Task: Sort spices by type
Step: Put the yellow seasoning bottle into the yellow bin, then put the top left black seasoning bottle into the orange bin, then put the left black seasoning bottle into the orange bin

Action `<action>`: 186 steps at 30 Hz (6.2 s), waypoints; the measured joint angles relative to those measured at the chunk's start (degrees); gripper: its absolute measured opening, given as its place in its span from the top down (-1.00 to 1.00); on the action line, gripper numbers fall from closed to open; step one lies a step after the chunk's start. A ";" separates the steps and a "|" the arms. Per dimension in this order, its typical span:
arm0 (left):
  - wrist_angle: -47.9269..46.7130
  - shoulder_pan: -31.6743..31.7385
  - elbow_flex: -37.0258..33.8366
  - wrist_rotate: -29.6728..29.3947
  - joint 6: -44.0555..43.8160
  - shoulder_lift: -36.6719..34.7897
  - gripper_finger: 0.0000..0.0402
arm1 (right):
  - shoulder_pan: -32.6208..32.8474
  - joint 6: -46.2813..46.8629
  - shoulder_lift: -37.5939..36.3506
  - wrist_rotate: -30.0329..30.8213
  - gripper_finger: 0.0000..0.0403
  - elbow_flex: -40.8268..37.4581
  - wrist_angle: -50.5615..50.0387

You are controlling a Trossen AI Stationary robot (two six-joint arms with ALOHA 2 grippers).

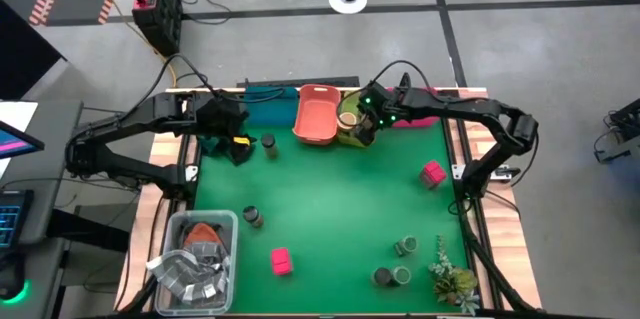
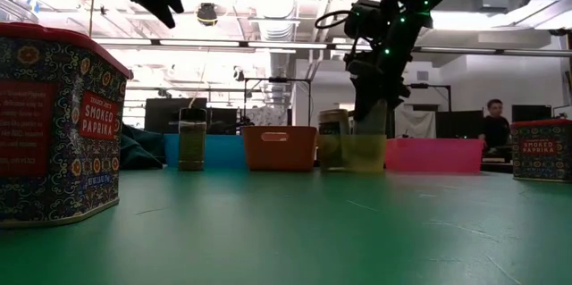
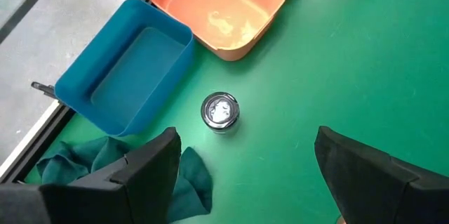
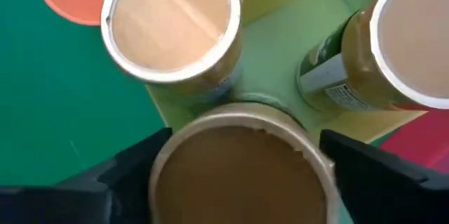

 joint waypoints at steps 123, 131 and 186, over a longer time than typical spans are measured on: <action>-3.00 18.84 58.18 14.23 18.89 69.12 -0.03 | 21.53 22.20 -18.70 16.68 -0.95 -0.02 -8.76; -6.20 19.61 57.47 12.96 19.40 72.65 -0.05 | 21.57 23.16 -18.70 16.68 -0.95 -0.02 -8.76; -24.78 -20.67 50.38 11.30 10.33 42.21 -0.58 | 28.92 30.78 -18.68 18.55 -0.95 -0.02 -11.21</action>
